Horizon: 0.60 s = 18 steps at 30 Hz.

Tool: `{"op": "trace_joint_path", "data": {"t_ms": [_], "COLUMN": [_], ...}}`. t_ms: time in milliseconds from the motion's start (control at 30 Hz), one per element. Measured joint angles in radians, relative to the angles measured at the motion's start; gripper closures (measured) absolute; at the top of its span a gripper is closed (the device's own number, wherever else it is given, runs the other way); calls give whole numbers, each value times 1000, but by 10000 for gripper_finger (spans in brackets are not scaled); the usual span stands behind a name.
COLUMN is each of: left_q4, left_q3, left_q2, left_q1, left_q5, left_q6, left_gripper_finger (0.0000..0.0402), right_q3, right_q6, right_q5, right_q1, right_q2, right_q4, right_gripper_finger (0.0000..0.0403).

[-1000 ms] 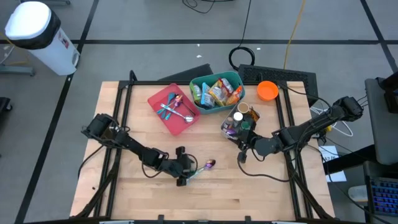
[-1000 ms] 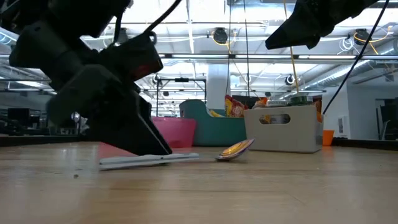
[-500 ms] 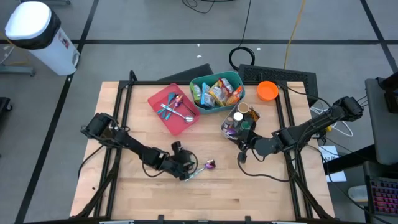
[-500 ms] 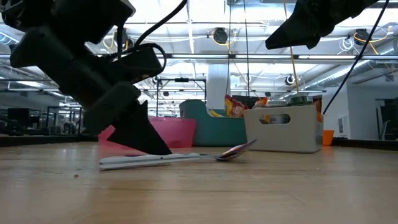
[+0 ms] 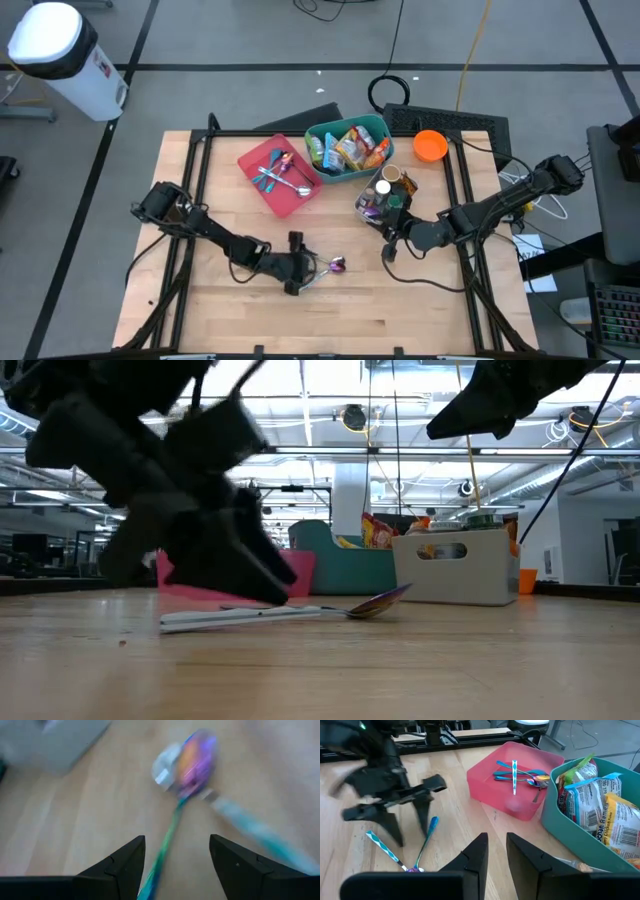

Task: Pick & Place Food Item
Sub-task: Put the purple spoon into the red bin

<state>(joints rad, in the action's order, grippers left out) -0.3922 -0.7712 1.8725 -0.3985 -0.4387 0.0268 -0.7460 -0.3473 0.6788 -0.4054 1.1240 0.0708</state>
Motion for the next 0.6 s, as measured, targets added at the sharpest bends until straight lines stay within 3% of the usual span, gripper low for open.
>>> {"op": "trace_joint_path", "data": {"t_ms": [100, 233, 600], "left_q4": [-81, -104, 175], "left_q3": [-1, -21, -174], "left_q2": [-2, -2, -4], "left_q1": [13, 64, 131], "left_q5": [53, 138, 311], "left_q6": [-106, -55, -76], "left_gripper_finger": [172, 172, 172], "right_q3": [0, 0, 0], "right_q6": [0, 0, 0], "right_q5": [0, 0, 0], "right_q1": [0, 0, 0], "right_q2": [0, 0, 0], "right_q4": [0, 0, -1], "right_gripper_finger": [344, 344, 344]}}
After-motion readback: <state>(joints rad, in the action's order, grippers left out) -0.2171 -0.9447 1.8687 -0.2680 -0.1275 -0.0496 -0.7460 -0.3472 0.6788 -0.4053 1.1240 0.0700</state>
